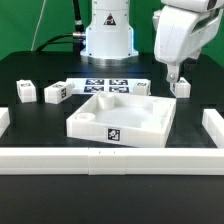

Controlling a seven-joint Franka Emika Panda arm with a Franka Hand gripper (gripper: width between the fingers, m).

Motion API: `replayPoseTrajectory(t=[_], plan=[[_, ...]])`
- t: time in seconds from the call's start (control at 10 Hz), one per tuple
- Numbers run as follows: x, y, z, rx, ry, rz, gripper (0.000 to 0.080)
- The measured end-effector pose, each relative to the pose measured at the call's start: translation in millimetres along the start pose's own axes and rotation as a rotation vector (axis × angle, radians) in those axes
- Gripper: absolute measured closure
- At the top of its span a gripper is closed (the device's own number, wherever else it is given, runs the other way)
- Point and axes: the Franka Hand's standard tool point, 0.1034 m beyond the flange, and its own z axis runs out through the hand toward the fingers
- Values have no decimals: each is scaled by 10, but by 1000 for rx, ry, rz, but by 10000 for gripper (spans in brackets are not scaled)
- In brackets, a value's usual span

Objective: Assemble one leg

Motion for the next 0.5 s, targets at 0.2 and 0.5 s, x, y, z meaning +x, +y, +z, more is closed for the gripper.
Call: replayPoseTrajectory(t=[0.2,0.5], plan=[[0,0,0,0,0,0,150],[-1,-1,4,1,0,1,150]])
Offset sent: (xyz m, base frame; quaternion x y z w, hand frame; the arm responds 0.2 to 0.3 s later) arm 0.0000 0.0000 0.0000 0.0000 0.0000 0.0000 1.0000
